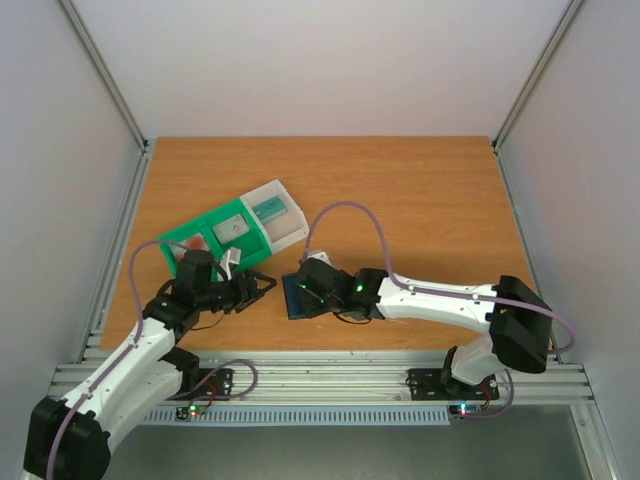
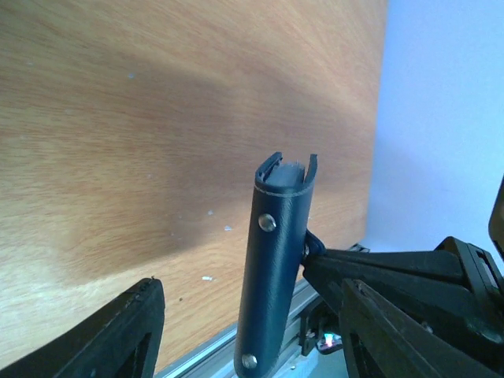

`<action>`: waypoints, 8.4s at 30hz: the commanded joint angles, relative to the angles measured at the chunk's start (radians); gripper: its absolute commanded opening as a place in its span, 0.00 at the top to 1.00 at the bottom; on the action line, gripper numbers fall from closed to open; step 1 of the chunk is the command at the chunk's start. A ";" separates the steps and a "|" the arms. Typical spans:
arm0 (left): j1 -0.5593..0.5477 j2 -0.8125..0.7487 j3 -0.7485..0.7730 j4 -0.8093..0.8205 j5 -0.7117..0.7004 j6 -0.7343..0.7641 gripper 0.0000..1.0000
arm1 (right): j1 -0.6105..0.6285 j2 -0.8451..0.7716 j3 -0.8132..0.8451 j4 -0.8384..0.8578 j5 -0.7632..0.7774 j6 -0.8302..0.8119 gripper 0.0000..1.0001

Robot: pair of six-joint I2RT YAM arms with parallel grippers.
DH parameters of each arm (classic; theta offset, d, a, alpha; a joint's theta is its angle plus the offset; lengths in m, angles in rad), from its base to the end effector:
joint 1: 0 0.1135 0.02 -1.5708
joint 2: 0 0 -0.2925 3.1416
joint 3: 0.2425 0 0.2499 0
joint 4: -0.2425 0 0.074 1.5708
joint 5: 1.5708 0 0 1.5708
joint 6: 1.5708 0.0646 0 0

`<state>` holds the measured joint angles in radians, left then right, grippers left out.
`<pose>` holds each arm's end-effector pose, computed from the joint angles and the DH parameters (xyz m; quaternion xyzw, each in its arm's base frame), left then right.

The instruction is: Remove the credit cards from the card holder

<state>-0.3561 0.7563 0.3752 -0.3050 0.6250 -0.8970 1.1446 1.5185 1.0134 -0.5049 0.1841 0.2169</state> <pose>0.1298 -0.0886 0.1996 -0.1029 0.8639 -0.4639 0.1670 0.1427 0.2857 0.2243 -0.4053 0.8672 0.1048 0.2697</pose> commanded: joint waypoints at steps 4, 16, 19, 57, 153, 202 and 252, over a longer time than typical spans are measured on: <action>-0.007 0.018 -0.036 0.251 0.077 -0.101 0.41 | 0.004 -0.084 -0.018 0.123 -0.062 0.051 0.99; -0.007 0.090 -0.039 0.323 0.091 -0.127 0.56 | 0.004 -0.097 -0.043 0.206 -0.125 0.097 0.99; -0.009 0.104 -0.041 0.324 0.094 -0.120 0.72 | 0.004 -0.102 -0.049 0.213 -0.127 0.101 0.99; -0.017 0.185 -0.015 0.146 0.024 0.042 0.35 | -0.003 -0.183 -0.137 0.149 -0.046 0.149 0.99; -0.287 0.583 -0.040 0.658 -0.037 -0.110 0.96 | -0.106 -0.325 -0.243 -0.113 0.026 0.119 0.53; -0.302 0.516 -0.030 0.544 -0.025 -0.071 1.00 | -0.098 -0.187 -0.215 -0.022 -0.161 0.113 0.24; -0.303 0.466 -0.056 0.578 0.007 -0.096 0.99 | -0.076 -0.146 -0.167 -0.217 0.054 0.196 0.63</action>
<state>-0.6559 1.2449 0.3214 0.2085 0.6182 -0.9951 1.0615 1.4479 0.8059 -0.5842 0.1291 0.3756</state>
